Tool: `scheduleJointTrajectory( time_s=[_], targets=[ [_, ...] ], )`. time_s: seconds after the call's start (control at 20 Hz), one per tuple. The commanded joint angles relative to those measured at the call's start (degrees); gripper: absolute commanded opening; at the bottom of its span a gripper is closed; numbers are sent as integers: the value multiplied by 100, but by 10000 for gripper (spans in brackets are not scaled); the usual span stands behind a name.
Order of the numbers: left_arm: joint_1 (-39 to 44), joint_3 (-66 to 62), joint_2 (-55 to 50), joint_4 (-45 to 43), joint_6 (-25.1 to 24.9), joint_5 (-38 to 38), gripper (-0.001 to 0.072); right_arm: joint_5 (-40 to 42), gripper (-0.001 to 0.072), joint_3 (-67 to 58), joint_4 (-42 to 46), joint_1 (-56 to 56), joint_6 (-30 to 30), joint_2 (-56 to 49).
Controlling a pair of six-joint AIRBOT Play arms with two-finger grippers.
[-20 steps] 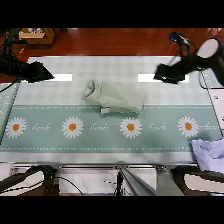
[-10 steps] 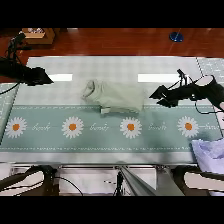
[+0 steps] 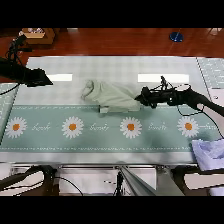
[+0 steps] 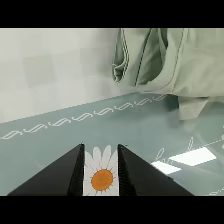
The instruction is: Fold the shirts.
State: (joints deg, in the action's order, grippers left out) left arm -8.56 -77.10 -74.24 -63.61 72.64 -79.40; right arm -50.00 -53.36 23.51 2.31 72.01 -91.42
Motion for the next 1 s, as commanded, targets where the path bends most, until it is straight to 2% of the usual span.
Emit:
scheduleJointTrajectory(
  time_s=[0.0, 0.1, 0.35, 0.5, 0.65, 0.75, 0.95],
  targets=[
    [-7, 2, -7, -4, 0, -13, 289, -658, 20, -157, -109, -382, -354, 444],
    [-4, 2, -24, -4, 2, 28, 289, -1246, 20, -442, 459, -903, -164, 1154],
    [-4, 2, -61, -2, 0, 389, 288, -2391, 19, -1515, 2317, -2505, 1436, 2933],
    [-4, 0, -127, -2, 0, 623, 288, -3224, 19, -2103, 2966, -3716, 2087, 3617],
    [-4, 2, -234, -2, -2, 789, 288, -4564, 19, -2378, 3560, -4819, 2208, 3880],
    [-4, 2, -323, -2, -4, 922, 288, -5639, 19, -2389, 4422, -5357, 2090, 3888],
    [2, 2, -555, 9, -7, 1196, 287, -5659, 19, -2374, 6701, -5702, 1904, 4194]
  ],
)
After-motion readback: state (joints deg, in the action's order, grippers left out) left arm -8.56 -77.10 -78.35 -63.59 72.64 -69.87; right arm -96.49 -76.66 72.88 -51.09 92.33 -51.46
